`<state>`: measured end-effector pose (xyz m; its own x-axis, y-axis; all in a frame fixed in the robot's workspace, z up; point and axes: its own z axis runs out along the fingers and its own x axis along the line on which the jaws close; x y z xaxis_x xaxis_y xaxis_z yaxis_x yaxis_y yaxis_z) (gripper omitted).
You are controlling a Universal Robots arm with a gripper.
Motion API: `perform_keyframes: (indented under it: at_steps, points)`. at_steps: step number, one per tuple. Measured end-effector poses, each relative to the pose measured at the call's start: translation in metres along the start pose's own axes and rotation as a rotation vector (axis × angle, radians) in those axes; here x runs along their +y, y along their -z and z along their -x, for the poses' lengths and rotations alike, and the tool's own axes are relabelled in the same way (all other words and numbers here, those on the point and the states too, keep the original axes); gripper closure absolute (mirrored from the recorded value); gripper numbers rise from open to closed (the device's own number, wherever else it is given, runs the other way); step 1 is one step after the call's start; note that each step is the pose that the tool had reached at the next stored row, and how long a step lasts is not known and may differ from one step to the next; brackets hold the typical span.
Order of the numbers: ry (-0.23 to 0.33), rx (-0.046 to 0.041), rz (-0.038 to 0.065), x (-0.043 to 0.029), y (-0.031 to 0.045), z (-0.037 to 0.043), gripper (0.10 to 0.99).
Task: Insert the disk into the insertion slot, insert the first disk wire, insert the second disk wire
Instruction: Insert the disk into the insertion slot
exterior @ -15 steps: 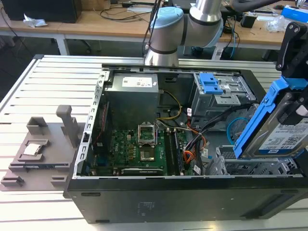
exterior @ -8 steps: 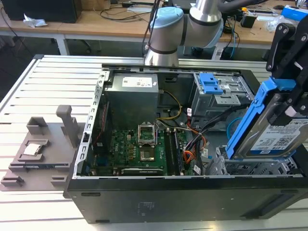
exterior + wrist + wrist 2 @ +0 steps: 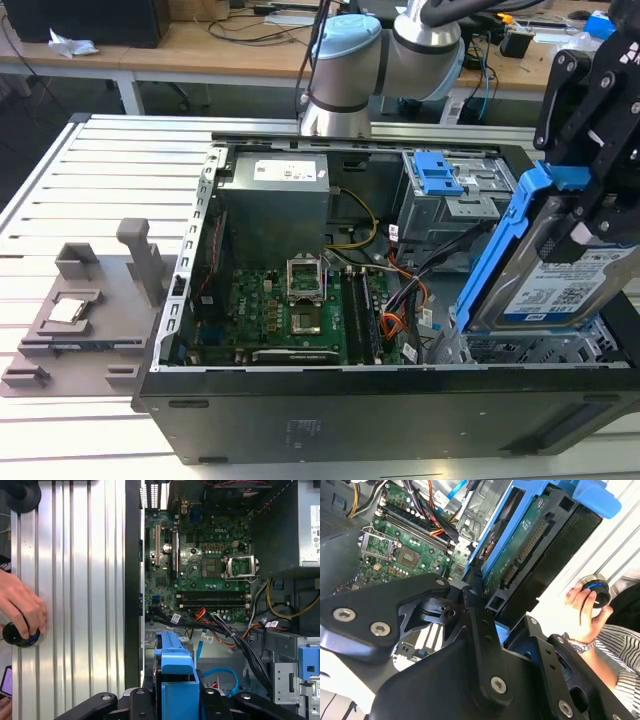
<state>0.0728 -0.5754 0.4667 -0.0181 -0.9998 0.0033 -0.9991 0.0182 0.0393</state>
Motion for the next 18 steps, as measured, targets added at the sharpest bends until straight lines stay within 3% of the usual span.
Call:
perform_keyframes:
  at_steps: [9, 13, 18]
  points:
    - [0.000, 0.0001, 0.000, 0.0025, -0.0085, 0.0000, 0.722]
    - [0.000, 0.0000, 0.000, 0.0070, -0.0105, 0.0007, 0.722]
    - [0.000, 0.0000, 0.000, 0.0082, -0.0127, 0.0102, 0.722]
